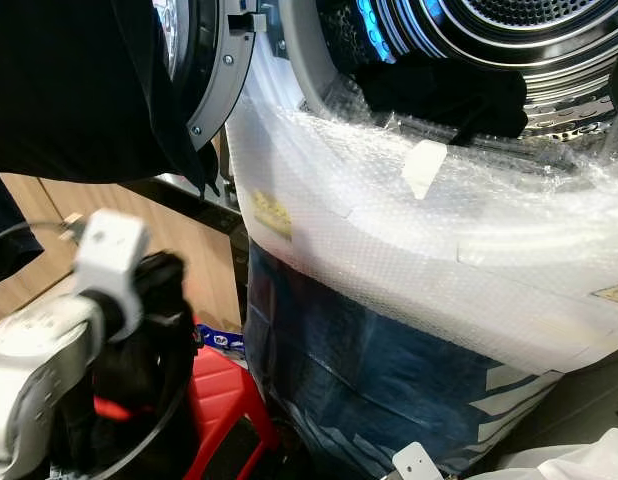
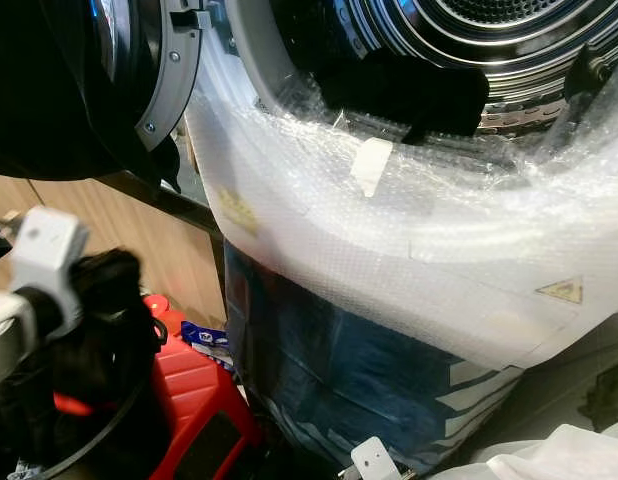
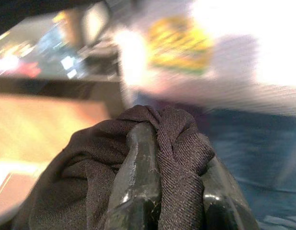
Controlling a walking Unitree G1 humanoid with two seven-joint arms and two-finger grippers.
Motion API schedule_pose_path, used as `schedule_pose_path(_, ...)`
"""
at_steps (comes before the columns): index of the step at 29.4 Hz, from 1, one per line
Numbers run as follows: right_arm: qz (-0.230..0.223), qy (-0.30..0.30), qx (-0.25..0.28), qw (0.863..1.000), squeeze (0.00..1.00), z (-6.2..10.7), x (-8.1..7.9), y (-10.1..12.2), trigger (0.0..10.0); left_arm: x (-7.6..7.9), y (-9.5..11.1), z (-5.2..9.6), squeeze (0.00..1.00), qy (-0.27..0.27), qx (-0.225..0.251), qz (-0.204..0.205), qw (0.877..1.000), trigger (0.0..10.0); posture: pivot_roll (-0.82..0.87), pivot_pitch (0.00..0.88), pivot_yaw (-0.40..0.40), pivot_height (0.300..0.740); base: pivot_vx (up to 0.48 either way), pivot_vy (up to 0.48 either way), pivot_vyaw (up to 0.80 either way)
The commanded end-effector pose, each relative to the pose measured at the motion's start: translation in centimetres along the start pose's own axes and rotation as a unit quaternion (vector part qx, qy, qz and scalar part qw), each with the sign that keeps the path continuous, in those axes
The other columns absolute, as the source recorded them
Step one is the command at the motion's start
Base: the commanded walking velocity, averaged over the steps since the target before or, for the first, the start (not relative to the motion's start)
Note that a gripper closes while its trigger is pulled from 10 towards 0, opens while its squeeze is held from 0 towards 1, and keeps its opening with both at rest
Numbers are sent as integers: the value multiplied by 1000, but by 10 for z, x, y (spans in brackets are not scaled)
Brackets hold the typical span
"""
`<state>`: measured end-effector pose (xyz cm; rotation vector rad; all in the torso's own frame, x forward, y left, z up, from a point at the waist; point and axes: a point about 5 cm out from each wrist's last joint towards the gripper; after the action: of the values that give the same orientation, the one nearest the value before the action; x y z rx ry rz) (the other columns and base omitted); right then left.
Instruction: Clothes washing
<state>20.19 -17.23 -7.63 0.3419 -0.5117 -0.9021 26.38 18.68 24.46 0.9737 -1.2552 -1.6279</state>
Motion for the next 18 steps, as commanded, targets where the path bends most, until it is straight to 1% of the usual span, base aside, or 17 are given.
schedule_pose_path(1, -3, 2, -11, 1000, 0, 1, -3, -6, 10000, 14, 9, -5, 0, -64, 18, -20, 998, 0, 201, 39, 2, 740, 0, 0, 0)
schedule_pose_path(3, -3, 2, -11, 1000, 0, 1, -3, -6, 10000, 16, 10, -6, 0, -72, 18, -25, 997, 0, 201, 39, 2, 740, 0, 0, 0)
schedule_pose_path(5, -5, 0, -11, 1000, 0, 1, -3, -7, 10000, 24, 17, -13, 0, -101, 29, -25, 994, 0, 201, 33, 1, 740, 0, 0, 0)
schedule_pose_path(6, -5, 0, -11, 1000, 0, 1, -3, -7, 10000, 24, 17, -13, 0, -101, 29, -25, 994, 0, 201, 33, 1, 740, 0, 0, 0)
schedule_pose_path(7, -6, -1, -15, 1000, 0, 1, -3, -10, 10000, 40, 26, -25, 0, -148, 41, -26, 988, 0, 198, 30, 3, 740, 0, 0, 0)
schedule_pose_path(8, -6, -1, -16, 1000, 0, 1, -3, -10, 10000, 45, 30, -29, 0, -161, 46, -26, 985, 0, 190, 28, 4, 740, 0, 0, 0)
schedule_pose_path(9, -6, -1, -16, 1000, 0, 1, -3, -10, 10000, 45, 30, -29, 0, -161, 46, -26, 985, 0, 190, 28, 4, 740, 0, 0, 0)
schedule_pose_path(11, -6, -1, -16, 1000, 0, 1, -3, -10, 10000, 56, 36, -38, 0, -180, 55, -21, 982, 0, 170, 25, 9, 740, 0, 0, 0)
schedule_pose_path(12, -9, -2, -14, 1000, 0, 1, -4, -9, 10000, 65, 38, -42, 0, -202, 59, -19, 977, 0, 161, 26, 12, 740, 0, 0, 0)
schedule_pose_path(14, -13, -3, -13, 1000, 0, 1, -4, -9, 10000, 79, 39, -44, 0, -237, 62, -13, 969, 0, 159, 27, 12, 740, 0, 0, 0)
schedule_pose_path(16, -13, -2, -15, 1000, 0, 2, -5, -11, 10000, 90, 39, -46, 0, -262, 62, -5, 963, 0, 155, 25, 6, 740, 0, 0, 0)
schedule_pose_path(17, -12, -1, -17, 1000, 0, 2, -6, -12, 10000, 94, 39, -47, 0, -270, 61, -3, 961, 0, 155, 25, 6, 740, 0, 0, 0)
schedule_pose_path(18, -12, -1, -17, 1000, 0, 2, -6, -12, 10000, 94, 39, -47, 0, -270, 61, -3, 961, 0, 155, 25, 6, 740, 0, 0, 0)
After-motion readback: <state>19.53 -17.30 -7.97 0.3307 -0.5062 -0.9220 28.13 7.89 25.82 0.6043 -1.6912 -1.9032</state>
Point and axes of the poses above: a point about 5 cm out from each wrist's last joint towards the gripper, its own z axis pointing back from the gripper into the wrist, its own y axis along the axis of the wrist's last joint, x = y × z, and after that the axes turned 6 degrees about z, right-handed
